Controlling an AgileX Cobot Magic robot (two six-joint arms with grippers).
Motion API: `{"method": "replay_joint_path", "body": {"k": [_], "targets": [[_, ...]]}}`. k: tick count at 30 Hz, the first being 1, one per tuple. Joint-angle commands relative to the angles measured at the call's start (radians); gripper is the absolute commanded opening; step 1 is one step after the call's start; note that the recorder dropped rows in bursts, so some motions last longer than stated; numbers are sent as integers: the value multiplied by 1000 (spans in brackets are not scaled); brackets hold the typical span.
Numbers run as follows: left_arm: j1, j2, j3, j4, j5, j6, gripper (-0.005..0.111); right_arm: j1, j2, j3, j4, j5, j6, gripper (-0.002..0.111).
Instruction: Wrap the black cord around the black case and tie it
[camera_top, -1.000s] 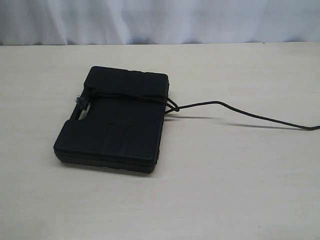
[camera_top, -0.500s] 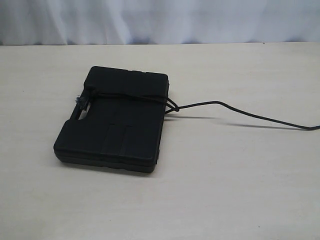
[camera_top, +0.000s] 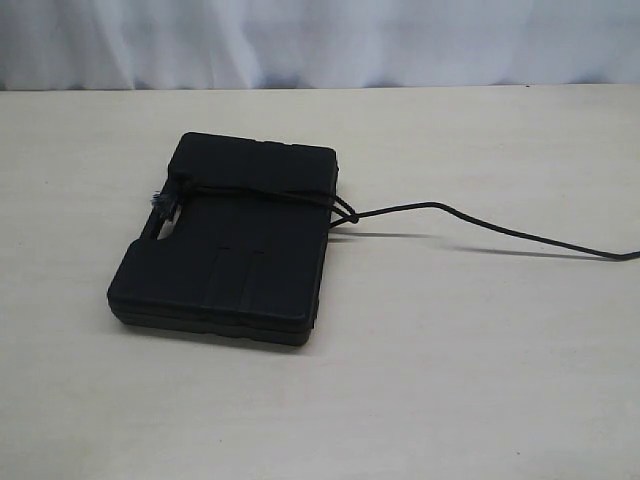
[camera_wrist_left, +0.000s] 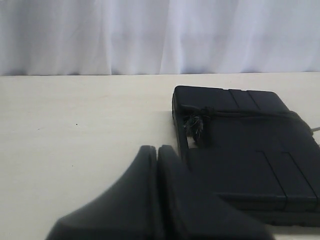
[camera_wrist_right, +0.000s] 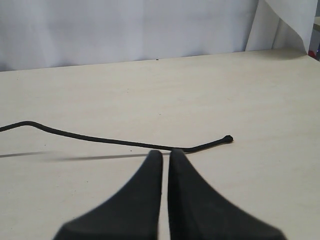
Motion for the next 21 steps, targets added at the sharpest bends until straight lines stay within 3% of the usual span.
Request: {"method": "replay_joint_path", "body": {"k": [1, 6, 13, 21], "targets": [[1, -4, 3, 2, -7, 0, 0, -6, -5, 2, -7, -3, 6, 4], [1, -4, 3, 2, -7, 0, 0, -6, -5, 2, -7, -3, 6, 4], [73, -4, 3, 2, -8, 0, 0, -6, -5, 2, -7, -3, 6, 4], [75, -4, 3, 2, -8, 0, 0, -6, -5, 2, -7, -3, 6, 4]]}}
